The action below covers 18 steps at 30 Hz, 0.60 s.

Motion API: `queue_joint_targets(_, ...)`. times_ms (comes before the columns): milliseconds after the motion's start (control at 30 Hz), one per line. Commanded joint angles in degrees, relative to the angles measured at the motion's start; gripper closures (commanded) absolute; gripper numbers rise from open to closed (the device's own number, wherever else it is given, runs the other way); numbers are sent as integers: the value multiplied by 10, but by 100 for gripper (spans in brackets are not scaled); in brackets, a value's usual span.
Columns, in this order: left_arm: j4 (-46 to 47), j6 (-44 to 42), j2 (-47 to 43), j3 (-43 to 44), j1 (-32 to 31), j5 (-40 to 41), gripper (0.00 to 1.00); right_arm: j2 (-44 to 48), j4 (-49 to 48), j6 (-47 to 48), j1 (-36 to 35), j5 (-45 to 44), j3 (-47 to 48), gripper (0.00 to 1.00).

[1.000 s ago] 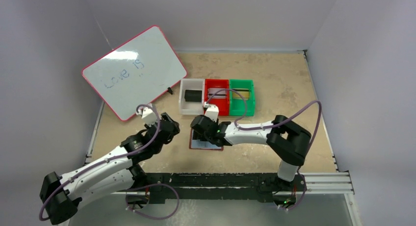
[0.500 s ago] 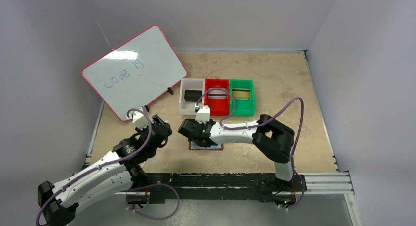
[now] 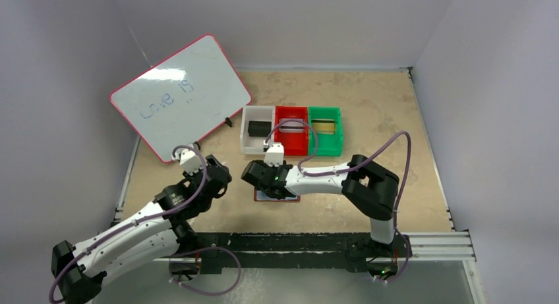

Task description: Take the credit cards out of the card holder

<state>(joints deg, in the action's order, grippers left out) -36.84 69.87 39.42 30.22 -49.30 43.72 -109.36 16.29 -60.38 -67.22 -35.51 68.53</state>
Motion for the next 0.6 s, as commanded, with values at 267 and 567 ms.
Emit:
queue_joint_targets(267, 27, 0, 12, 9, -2, -2, 45, 48, -74, 19, 0, 64, -77, 51)
queue_joint_targets(567, 38, -2, 24, 10, -2, -10, 45, 69, -112, 25, 7, 81, -107, 48)
